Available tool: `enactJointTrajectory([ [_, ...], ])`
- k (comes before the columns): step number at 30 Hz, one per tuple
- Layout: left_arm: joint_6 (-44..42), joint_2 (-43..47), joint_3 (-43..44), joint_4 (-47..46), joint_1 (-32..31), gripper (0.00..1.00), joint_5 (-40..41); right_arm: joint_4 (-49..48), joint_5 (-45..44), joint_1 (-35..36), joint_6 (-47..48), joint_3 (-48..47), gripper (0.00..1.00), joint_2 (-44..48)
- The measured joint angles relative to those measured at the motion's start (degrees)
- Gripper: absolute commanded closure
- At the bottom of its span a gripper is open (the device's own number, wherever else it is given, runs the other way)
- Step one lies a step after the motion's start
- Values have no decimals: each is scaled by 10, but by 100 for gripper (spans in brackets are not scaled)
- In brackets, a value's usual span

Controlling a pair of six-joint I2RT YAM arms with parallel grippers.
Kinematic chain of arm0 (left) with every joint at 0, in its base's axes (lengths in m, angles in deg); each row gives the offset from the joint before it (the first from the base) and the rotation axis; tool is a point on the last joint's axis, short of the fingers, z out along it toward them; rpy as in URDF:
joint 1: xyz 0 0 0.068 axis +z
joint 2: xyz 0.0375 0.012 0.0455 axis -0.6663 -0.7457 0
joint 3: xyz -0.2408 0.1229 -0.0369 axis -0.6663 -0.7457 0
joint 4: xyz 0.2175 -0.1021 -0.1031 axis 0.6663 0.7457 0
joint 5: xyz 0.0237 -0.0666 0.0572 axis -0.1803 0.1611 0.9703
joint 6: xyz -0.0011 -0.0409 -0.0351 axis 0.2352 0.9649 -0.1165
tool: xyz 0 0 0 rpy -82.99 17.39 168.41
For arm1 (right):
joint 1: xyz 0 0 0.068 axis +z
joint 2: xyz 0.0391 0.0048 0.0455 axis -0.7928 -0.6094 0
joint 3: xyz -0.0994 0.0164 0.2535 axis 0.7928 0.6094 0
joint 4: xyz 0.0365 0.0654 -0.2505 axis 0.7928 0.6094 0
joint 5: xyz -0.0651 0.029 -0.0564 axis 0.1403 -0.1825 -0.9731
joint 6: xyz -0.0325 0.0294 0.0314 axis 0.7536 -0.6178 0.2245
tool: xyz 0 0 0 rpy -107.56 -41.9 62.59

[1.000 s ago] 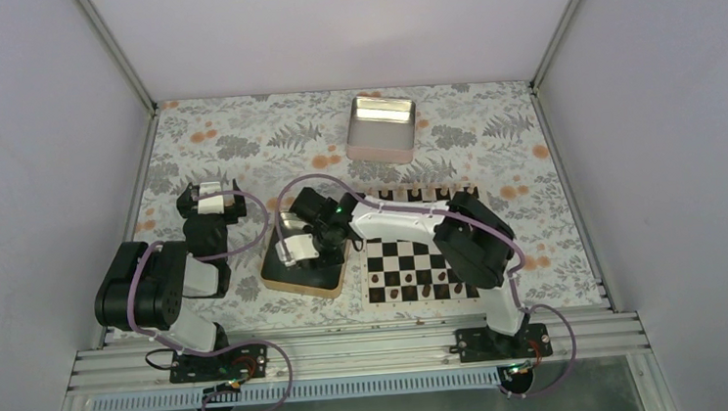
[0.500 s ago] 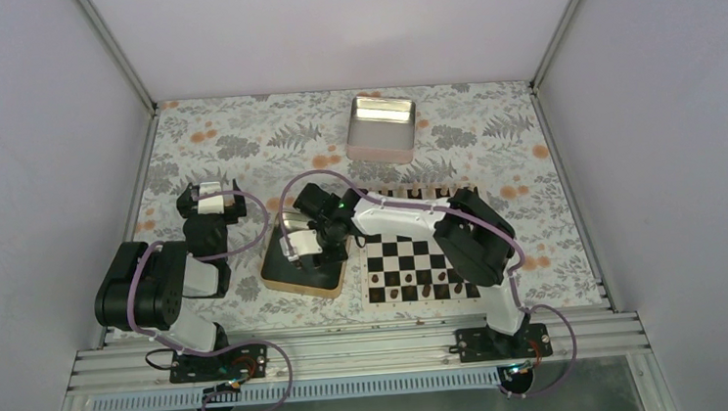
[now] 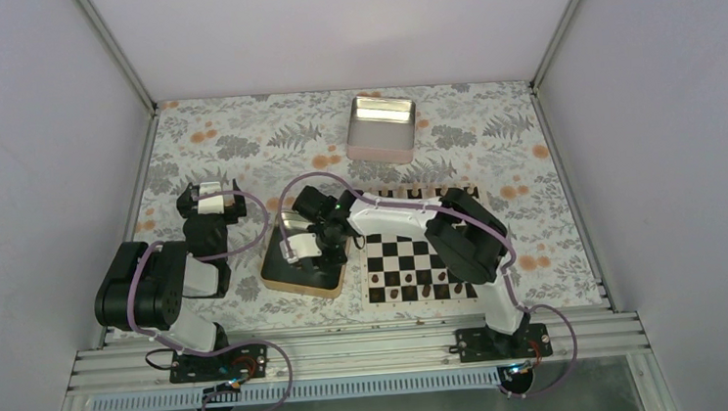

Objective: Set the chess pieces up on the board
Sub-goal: Pick up the chess piece from the storage box, then place the chess piece on the chessboard.

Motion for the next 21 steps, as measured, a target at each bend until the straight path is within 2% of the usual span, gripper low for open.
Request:
enactJointTrajectory([
  [5, 0, 0, 0, 0, 0, 0, 0, -1, 3, 0, -5, 0, 93, 0],
  [9, 0, 0, 0, 0, 0, 0, 0, 0, 2, -4, -7, 0, 94, 11],
  [13, 0, 0, 0, 0, 0, 0, 0, 9, 2, -21, -9, 3, 95, 61],
  [16, 0, 0, 0, 0, 0, 0, 0, 21, -7, -56, -9, 3, 95, 116],
  [21, 0, 0, 0, 0, 0, 0, 0, 37, -35, -165, -6, 48, 94, 239],
])
